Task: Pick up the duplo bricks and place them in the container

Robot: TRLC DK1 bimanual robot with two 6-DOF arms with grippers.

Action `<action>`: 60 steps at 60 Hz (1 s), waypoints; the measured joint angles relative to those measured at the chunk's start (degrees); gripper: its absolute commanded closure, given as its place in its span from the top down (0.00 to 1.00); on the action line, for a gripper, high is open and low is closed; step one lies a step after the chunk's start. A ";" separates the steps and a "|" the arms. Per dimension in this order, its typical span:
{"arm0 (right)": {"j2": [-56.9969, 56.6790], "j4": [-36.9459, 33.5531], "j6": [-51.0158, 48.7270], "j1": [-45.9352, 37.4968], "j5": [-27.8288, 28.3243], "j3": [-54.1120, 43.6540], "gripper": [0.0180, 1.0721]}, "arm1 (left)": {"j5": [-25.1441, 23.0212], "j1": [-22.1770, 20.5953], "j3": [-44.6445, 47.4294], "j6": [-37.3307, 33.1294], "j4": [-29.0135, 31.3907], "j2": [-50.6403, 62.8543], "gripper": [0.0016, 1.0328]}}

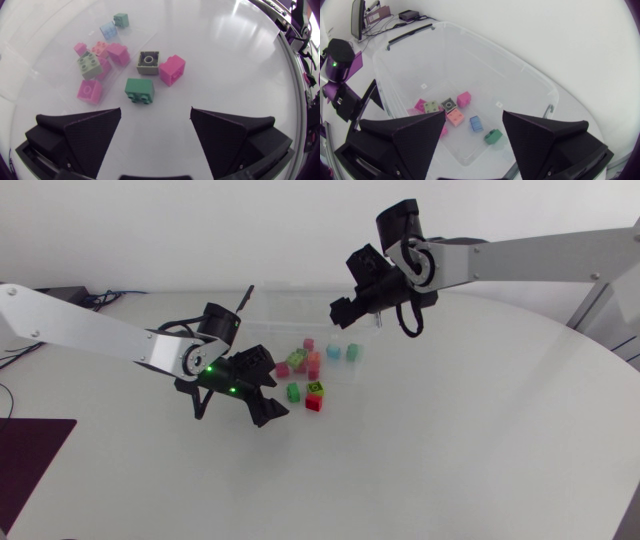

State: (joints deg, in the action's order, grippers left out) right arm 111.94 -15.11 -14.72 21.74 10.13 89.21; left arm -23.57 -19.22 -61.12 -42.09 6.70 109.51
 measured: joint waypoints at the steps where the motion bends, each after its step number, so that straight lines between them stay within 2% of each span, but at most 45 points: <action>1: -0.55 0.11 -0.02 0.02 0.07 -0.72 0.84 | 0.00 -0.04 -0.46 0.00 0.00 0.42 0.93; 17: -13.18 2.43 0.17 1.51 2.05 -16.00 0.84 | 0.00 -0.09 -6.82 -0.46 -0.63 6.12 0.93; 32: -21.66 4.63 -0.61 4.74 3.08 -28.20 0.84 | 0.00 -0.09 -7.96 -1.51 -1.29 9.05 0.92; 60: -17.40 0.96 -2.47 2.78 2.21 -18.67 0.84 | 0.00 -0.09 -8.63 -1.51 -1.73 9.29 0.92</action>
State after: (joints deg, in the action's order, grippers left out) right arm 94.54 -14.15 -17.19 24.51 12.34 70.54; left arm -23.57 -19.31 -69.76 -43.59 4.97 118.80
